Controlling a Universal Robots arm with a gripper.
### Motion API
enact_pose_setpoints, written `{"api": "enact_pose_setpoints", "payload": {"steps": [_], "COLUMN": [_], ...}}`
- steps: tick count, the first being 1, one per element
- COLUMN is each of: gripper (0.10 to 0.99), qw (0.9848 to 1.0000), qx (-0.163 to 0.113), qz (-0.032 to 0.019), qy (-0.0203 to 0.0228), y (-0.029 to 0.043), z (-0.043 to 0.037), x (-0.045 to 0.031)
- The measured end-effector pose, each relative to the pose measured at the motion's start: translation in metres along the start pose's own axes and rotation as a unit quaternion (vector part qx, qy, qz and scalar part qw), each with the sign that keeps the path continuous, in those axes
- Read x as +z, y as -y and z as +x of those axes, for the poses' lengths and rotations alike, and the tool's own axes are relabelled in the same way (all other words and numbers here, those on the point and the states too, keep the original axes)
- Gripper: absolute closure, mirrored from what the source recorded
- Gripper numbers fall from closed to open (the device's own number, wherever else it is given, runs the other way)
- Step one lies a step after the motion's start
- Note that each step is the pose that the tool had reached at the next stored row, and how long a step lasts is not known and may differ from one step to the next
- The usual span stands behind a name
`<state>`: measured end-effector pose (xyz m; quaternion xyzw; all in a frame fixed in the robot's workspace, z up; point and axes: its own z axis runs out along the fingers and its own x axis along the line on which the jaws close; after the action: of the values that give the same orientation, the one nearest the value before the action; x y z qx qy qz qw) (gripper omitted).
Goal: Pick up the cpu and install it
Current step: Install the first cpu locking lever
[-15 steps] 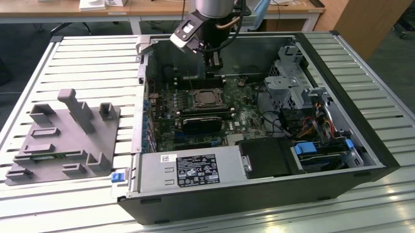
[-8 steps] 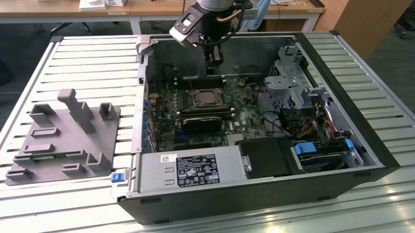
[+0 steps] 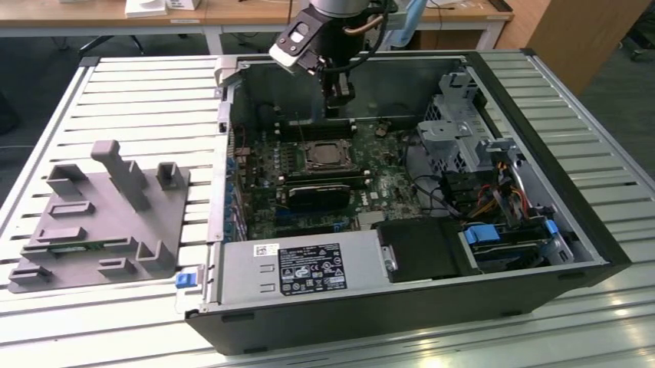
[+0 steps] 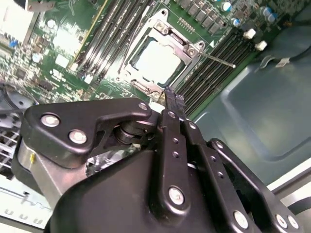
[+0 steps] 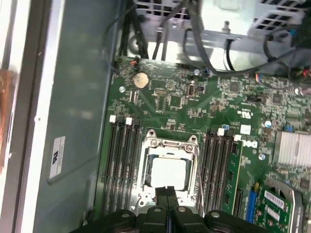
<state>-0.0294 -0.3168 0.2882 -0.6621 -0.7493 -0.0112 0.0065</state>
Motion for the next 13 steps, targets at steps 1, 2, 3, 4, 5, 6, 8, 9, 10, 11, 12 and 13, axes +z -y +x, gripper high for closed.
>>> {"api": "enact_pose_setpoints", "payload": {"steps": [1,2,3,4,5,6,8,9,10,11,12,13], "gripper": [0.980,0.980,0.980,0.980,0.980,0.980,0.980,0.980,0.980,0.980,0.980,0.980], "qw": [1.0000,0.9999,0.9997,0.9995,0.9992,0.9989,0.9981,0.9976,0.9971,0.9966,0.9961,0.9956], "qx": [-0.009,-0.017,-0.025,-0.032,-0.039,-0.048,-0.062,-0.070,-0.076,-0.083,-0.088,-0.094], "qz": [0.0002,0.0003,0.0006,0.0007,0.0009,0.0011,0.0015,0.0017,0.0018,0.0020,0.0021,0.0022], "qy": [-0.0001,-0.0002,-0.0002,-0.0003,-0.0004,-0.0004,-0.0006,-0.0006,-0.0007,-0.0007,-0.0008,-0.0008], "y": [-0.0001,0.0000,0.0000,0.0000,0.0000,0.0000,-0.0001,0.0000,0.0000,0.0000,0.0000,0.0000], "z": [0.0000,0.0000,0.0000,0.0000,0.0000,0.0000,0.0000,0.0000,0.0000,0.0000,0.0000,0.0000], "x": [0.0000,0.0001,0.0001,0.0001,0.0001,0.0001,0.0001,0.0001,0.0001,0.0002,0.0002,0.0002]}}
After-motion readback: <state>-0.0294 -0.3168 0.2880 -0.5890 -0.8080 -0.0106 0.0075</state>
